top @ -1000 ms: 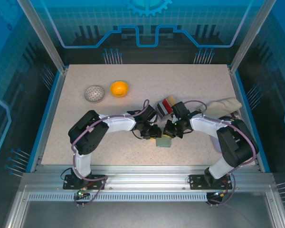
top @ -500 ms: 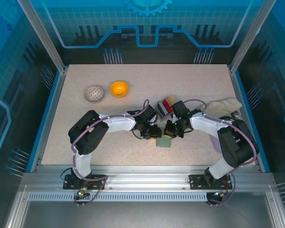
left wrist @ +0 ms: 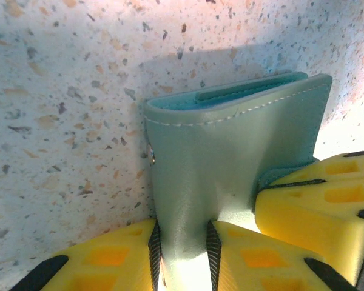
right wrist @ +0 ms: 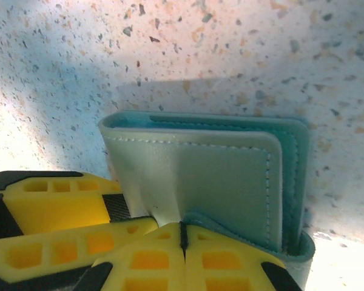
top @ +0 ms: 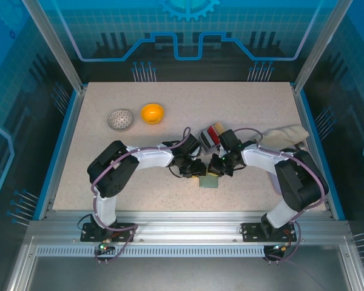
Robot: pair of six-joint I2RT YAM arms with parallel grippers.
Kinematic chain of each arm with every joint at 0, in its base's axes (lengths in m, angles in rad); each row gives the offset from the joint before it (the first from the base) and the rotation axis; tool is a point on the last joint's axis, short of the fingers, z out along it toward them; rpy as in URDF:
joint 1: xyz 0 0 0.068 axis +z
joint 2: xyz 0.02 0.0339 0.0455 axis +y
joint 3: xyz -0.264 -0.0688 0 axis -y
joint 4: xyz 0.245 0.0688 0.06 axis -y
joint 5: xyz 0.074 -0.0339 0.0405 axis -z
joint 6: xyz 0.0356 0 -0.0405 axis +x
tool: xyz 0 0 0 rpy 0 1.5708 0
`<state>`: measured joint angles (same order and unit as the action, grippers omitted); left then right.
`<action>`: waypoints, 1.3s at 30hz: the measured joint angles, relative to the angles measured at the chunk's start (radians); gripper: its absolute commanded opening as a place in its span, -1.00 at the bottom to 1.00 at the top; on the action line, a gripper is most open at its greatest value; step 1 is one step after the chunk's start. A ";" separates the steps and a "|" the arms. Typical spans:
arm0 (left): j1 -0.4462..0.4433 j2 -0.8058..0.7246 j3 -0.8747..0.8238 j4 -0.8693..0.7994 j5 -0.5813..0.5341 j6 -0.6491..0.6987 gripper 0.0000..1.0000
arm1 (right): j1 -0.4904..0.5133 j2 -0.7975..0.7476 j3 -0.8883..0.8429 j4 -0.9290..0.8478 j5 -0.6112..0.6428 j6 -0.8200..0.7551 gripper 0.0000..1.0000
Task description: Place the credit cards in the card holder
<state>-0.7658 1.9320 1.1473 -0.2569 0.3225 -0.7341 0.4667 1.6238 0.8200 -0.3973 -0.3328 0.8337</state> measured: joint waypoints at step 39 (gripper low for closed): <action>0.001 0.000 -0.005 0.008 0.005 -0.019 -0.42 | 0.031 -0.044 0.050 -0.137 0.040 -0.038 -0.71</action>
<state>-0.7647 1.9320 1.1427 -0.2485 0.3279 -0.7536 0.4976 1.5795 0.8700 -0.5343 -0.2928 0.7959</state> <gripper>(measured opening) 0.290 0.094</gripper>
